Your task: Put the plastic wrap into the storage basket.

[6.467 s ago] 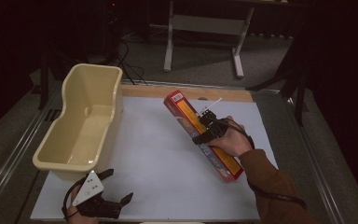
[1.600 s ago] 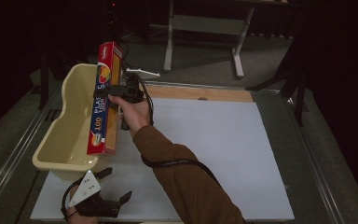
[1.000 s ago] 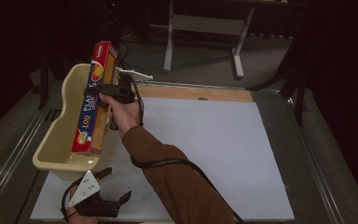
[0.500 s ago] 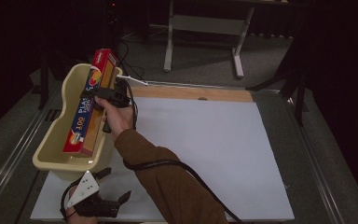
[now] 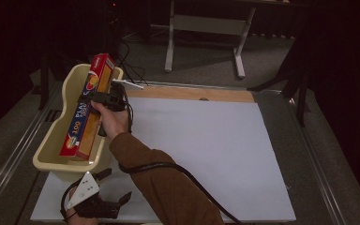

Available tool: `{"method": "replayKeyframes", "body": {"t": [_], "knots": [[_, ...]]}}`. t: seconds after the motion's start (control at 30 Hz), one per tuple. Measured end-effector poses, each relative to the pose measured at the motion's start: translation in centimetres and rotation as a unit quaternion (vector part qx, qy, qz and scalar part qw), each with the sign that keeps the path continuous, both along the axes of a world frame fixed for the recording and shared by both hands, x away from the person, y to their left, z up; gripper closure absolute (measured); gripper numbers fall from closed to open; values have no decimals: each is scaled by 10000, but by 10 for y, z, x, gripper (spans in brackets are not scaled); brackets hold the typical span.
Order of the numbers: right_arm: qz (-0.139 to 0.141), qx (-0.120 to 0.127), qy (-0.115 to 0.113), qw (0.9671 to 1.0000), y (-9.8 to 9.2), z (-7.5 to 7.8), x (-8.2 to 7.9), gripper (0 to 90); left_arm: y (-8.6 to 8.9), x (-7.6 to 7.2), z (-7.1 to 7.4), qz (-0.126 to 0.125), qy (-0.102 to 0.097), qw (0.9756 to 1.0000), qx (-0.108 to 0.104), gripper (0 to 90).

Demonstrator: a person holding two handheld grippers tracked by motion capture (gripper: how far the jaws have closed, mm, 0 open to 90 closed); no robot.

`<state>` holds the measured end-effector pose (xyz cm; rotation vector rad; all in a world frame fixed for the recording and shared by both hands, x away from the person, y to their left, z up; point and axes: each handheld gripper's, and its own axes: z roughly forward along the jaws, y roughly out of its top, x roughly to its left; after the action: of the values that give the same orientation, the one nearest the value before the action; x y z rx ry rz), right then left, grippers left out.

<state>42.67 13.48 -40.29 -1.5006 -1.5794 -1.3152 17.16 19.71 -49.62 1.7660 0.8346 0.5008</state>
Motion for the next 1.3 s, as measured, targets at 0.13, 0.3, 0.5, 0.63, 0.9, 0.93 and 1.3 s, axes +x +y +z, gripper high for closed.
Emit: {"method": "replayKeyframes", "body": {"t": [0.13,0.3,0.5,0.63,0.9,0.93,1.3], "knots": [[-2,-41,64,10000,2,-3,-1,408,0,0,0,5,0,10000,5,4],[118,-104,175,9997,7,-7,-3,407,0,-1,0,12,-3,10000,11,4],[126,-199,170,9996,12,-8,-5,405,1,-1,0,19,-5,10000,4,4],[139,-283,228,9992,12,-11,-4,405,1,-1,0,22,-5,10000,-13,4],[139,-526,321,9980,9,-8,-3,399,0,0,0,6,0,10000,14,4],[161,-556,313,9978,9,-8,-3,397,0,0,0,9,2,10000,10,4],[253,-955,107,9950,4,3,-3,344,-1,0,0,3,10,10000,33,4]]}}
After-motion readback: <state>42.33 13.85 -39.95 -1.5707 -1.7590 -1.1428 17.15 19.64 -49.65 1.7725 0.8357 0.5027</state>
